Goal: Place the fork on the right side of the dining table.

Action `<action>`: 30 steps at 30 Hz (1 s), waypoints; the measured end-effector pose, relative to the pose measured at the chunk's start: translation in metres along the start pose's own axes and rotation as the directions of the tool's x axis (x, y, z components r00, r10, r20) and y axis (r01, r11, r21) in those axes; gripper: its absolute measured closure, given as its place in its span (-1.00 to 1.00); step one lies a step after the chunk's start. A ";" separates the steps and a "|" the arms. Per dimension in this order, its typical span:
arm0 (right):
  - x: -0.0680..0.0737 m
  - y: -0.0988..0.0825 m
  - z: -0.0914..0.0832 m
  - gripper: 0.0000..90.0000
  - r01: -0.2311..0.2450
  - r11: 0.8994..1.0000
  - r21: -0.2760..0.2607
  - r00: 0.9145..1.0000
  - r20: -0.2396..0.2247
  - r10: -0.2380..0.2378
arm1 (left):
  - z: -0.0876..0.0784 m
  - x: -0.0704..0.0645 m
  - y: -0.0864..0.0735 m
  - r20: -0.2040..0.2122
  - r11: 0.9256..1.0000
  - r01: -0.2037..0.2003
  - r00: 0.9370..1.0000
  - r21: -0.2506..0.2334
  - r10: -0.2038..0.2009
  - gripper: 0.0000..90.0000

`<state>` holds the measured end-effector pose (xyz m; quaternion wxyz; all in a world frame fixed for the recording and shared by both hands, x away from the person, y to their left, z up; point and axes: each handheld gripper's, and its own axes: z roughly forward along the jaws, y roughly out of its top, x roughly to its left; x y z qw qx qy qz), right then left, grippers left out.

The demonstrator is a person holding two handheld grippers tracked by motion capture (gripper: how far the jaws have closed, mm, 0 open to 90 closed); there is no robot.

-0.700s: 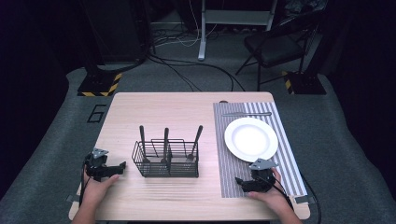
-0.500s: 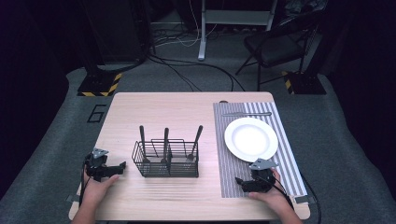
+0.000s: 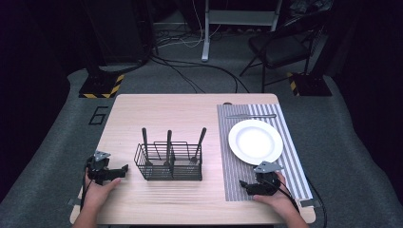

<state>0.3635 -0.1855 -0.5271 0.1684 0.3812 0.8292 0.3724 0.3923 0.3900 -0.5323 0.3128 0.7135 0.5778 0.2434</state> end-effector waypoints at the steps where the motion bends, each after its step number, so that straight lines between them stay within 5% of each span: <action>1: 0.000 0.001 -0.001 -0.46 -0.008 1.000 0.006 1.000 -0.002 0.009 | 0.000 0.000 0.000 0.001 1.000 0.001 1.000 0.001 -0.001 -1.00; 6: 0.002 0.003 -0.005 -0.37 -0.015 1.000 0.001 1.000 -0.016 0.015 | 0.000 0.000 0.000 0.005 1.000 0.000 1.000 0.002 0.000 -1.00; 15: 0.008 0.016 -0.015 -0.09 -0.100 0.995 -0.017 0.993 -0.073 0.098 | 0.000 0.000 0.000 0.005 1.000 -0.001 1.000 0.003 0.001 -1.00; 30: 0.015 0.049 -0.035 0.14 -0.118 0.987 -0.113 0.993 -0.023 0.116 | 0.000 0.000 0.000 0.005 1.000 0.000 1.000 0.002 0.000 -1.00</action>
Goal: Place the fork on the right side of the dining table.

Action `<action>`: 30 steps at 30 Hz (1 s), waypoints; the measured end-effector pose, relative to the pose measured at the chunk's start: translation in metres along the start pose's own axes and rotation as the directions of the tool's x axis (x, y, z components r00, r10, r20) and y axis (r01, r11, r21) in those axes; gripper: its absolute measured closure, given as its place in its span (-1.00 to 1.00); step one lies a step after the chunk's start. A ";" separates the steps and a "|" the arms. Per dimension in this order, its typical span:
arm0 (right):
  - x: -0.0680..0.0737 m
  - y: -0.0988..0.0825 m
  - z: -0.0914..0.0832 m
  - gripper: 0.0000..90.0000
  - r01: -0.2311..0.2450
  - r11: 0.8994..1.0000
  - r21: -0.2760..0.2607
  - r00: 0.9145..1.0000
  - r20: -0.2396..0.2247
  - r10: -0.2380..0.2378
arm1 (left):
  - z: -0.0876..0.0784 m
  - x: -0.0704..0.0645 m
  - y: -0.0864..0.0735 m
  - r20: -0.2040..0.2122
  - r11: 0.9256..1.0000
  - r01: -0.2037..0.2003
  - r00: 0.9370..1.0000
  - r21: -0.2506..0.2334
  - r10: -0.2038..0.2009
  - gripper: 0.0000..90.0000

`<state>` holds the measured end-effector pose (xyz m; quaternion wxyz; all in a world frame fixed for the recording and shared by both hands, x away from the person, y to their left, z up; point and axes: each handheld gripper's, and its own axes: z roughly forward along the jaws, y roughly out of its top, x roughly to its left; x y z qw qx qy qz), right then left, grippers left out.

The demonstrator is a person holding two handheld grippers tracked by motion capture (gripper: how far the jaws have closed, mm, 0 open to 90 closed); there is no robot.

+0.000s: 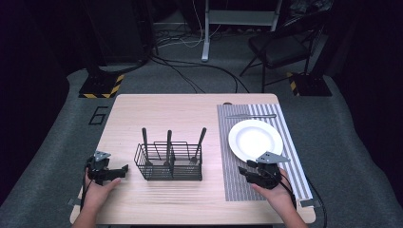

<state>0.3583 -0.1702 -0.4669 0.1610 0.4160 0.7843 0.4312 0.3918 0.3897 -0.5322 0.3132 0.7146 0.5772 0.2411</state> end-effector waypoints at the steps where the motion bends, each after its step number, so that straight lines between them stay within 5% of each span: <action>1: 0.002 0.006 0.000 0.15 0.002 1.000 -0.009 1.000 0.000 -0.002 | 0.000 0.000 0.000 0.000 1.000 0.000 1.000 0.000 0.000 -1.00; 12: 0.011 0.033 0.005 0.22 -0.020 0.999 -0.025 1.000 0.015 0.020 | 0.000 0.000 0.000 0.000 1.000 0.000 1.000 0.000 0.000 -1.00; 20: 0.018 0.050 0.011 0.13 -0.033 0.998 -0.051 0.999 -0.020 0.032 | 0.000 0.000 0.000 0.000 1.000 0.000 1.000 0.000 0.000 -1.00; 30: 0.029 0.071 0.016 0.41 -0.023 0.998 -0.057 0.999 -0.046 0.021 | 0.000 0.000 0.000 0.000 1.000 0.000 1.000 0.001 0.000 -1.00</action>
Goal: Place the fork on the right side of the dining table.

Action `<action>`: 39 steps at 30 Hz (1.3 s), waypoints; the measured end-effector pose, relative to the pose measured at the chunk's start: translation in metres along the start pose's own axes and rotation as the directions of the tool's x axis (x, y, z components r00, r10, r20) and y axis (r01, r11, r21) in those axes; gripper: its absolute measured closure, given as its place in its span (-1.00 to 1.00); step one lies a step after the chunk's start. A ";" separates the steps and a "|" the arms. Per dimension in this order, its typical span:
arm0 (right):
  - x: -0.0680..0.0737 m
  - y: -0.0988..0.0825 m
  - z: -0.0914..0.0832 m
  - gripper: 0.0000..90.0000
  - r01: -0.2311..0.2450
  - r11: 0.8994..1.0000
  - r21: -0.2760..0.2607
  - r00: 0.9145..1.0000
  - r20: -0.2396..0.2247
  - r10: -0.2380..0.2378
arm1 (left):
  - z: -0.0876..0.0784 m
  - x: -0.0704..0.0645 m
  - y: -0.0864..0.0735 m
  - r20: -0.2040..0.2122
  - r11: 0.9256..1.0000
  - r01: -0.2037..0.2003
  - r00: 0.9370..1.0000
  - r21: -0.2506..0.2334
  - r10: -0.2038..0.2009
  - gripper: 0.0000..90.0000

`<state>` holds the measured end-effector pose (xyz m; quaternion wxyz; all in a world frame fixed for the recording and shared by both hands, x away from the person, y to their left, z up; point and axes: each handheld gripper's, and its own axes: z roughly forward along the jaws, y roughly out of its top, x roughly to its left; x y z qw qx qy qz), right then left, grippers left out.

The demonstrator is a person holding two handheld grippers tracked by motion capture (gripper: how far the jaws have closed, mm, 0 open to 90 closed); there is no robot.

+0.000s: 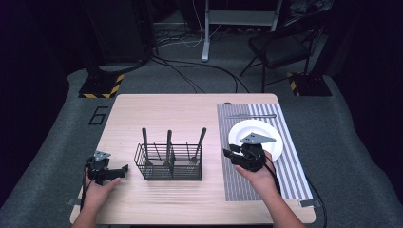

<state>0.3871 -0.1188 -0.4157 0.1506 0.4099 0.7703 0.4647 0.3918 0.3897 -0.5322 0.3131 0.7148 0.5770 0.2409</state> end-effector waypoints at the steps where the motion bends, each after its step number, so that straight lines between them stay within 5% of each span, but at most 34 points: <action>1: 0.001 0.004 0.001 0.42 0.004 1.000 -0.004 1.000 -0.007 -0.004 | 0.000 0.000 0.000 0.000 1.000 0.000 1.000 0.000 0.000 -1.00; 19: 0.010 0.037 0.017 0.47 0.021 1.000 -0.020 0.995 -0.096 -0.023 | 0.000 0.000 0.000 0.002 1.000 -0.004 1.000 -0.001 0.004 -0.99; 39: 0.025 0.070 0.034 0.42 0.058 0.998 -0.040 0.989 -0.131 -0.063 | 0.000 -0.001 0.000 0.008 1.000 -0.006 1.000 -0.004 0.006 -0.99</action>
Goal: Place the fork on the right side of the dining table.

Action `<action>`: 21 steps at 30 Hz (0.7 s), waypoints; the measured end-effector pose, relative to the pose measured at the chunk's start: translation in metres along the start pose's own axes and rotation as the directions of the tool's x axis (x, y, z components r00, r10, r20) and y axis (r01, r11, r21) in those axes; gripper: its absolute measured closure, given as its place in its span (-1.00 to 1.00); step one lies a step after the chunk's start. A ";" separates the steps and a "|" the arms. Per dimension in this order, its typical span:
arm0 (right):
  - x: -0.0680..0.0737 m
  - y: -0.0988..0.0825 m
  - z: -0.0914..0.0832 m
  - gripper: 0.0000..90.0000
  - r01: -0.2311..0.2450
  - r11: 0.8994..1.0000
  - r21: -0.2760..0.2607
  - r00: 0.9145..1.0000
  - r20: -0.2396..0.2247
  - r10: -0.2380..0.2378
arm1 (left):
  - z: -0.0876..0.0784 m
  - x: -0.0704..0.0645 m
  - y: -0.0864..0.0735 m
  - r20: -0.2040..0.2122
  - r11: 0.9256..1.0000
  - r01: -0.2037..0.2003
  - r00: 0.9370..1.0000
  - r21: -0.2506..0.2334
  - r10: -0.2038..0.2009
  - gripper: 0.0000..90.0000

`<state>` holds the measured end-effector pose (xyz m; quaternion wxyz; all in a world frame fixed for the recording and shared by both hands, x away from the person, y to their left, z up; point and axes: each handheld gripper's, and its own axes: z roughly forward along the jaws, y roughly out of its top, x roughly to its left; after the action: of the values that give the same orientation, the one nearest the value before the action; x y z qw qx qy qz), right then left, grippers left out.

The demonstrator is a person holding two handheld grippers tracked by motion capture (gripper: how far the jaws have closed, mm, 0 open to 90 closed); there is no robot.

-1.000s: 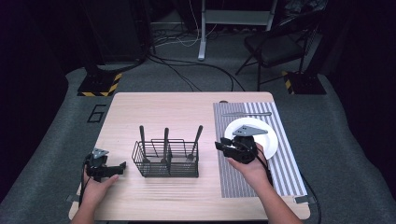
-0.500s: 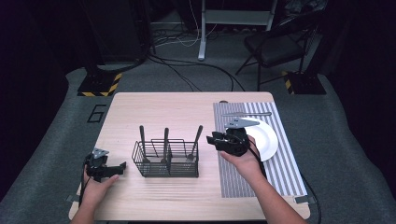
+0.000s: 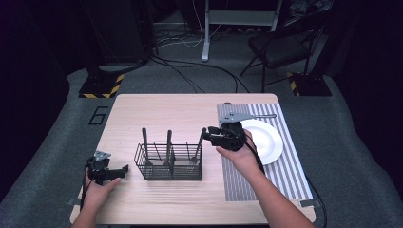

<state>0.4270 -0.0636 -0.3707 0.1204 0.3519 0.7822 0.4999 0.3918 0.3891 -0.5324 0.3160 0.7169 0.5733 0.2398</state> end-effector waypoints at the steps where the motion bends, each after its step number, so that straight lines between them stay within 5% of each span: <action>1: 0.000 0.000 0.000 0.42 0.000 1.000 0.000 1.000 0.000 0.000 | 0.000 0.000 0.000 0.000 1.000 0.000 1.000 0.000 0.000 -0.99; 21: 0.002 0.008 0.008 0.69 0.001 1.000 0.014 1.000 -0.027 -0.001 | 0.000 0.000 0.000 0.001 1.000 -0.001 1.000 0.001 0.001 -0.99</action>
<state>0.4337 -0.0545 -0.3670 0.1075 0.3456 0.7874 0.4991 0.3918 0.3892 -0.5324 0.3159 0.7175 0.5728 0.2396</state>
